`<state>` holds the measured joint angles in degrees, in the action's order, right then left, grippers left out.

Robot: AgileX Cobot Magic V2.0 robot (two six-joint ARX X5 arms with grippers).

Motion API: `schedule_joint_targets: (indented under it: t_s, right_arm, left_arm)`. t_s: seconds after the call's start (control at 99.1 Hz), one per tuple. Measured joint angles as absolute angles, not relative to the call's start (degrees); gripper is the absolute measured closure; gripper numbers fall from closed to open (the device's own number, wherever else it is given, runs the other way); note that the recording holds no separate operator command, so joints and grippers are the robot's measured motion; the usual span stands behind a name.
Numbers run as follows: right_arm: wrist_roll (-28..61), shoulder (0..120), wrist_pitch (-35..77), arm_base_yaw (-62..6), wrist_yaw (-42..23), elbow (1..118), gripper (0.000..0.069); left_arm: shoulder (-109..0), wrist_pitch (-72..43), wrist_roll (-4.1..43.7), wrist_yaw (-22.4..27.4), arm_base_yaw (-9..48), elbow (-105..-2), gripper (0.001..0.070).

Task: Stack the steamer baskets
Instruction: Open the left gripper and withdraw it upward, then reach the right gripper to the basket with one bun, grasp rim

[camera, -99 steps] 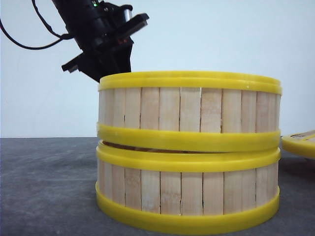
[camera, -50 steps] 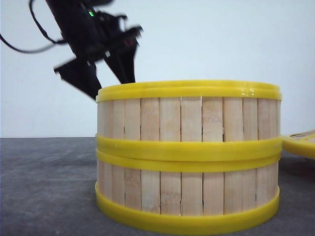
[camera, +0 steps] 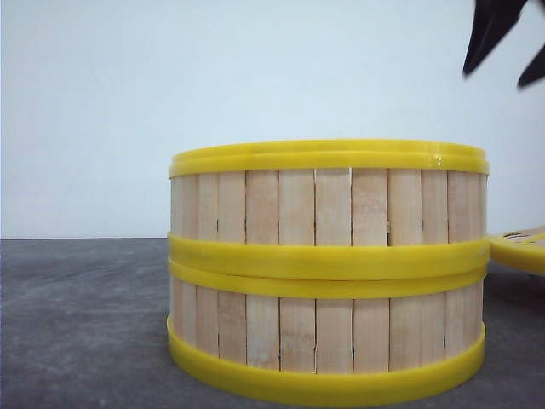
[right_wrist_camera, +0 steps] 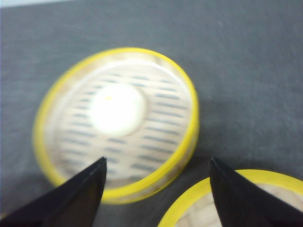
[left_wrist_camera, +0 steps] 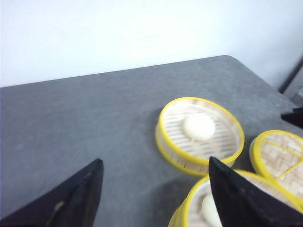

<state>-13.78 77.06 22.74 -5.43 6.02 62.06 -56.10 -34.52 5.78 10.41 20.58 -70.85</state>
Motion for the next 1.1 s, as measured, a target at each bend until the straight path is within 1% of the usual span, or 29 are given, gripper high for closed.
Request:
schedule_joint_targets:
  t_s: [0.151,0.262,0.333,0.424,0.585,0.656,0.827,0.878,0.958,1.099]
  right_arm:
    - [-15.38,89.54,23.14,-4.27,6.57,69.52,0.0278]
    - [-15.51,97.25,23.99,-4.29,7.35,74.52,0.0287]
    - [-15.55,101.27,24.23,-4.29,7.25,76.99,0.03]
    - [-15.99,105.03,24.73,-4.38,5.72,79.2,0.0344]
    - [-17.34,108.36,25.08,-4.38,3.03,79.88,0.0377]
    - [-17.82,109.3,25.06,-4.38,2.52,79.88,0.0423]
    - [-18.26,110.72,25.43,-4.34,1.72,79.88,0.0593]
    - [-18.85,110.72,24.84,-4.34,1.21,79.9,0.0633]
    - [-19.33,110.72,24.05,-4.34,1.04,79.94,0.066]
    - [-19.33,110.41,26.28,-4.38,0.78,81.49,0.0662]
  left_arm:
    - [-46.41,-34.59,7.62,10.46,20.49,-59.33,0.0283]
    - [-40.23,-35.81,9.76,10.44,20.47,-54.04,0.0283]
    - [-37.39,-38.57,10.74,10.44,20.47,-53.28,0.0283]
    - [-34.44,-40.16,11.44,10.41,20.47,-53.28,0.0283]
    - [-29.67,-42.24,11.86,10.41,20.47,-53.28,0.0283]
    - [-28.4,-42.74,12.14,10.39,20.47,-53.28,0.0283]
    - [-26.81,-44.53,12.93,10.33,20.47,-53.3,0.0283]
    - [-26.57,-44.91,12.95,10.24,20.47,-53.28,0.0283]
    - [-26.46,-44.86,12.95,10.22,20.47,-53.3,0.0283]
    - [-26.46,-45.47,12.95,9.98,20.47,-53.28,0.0283]
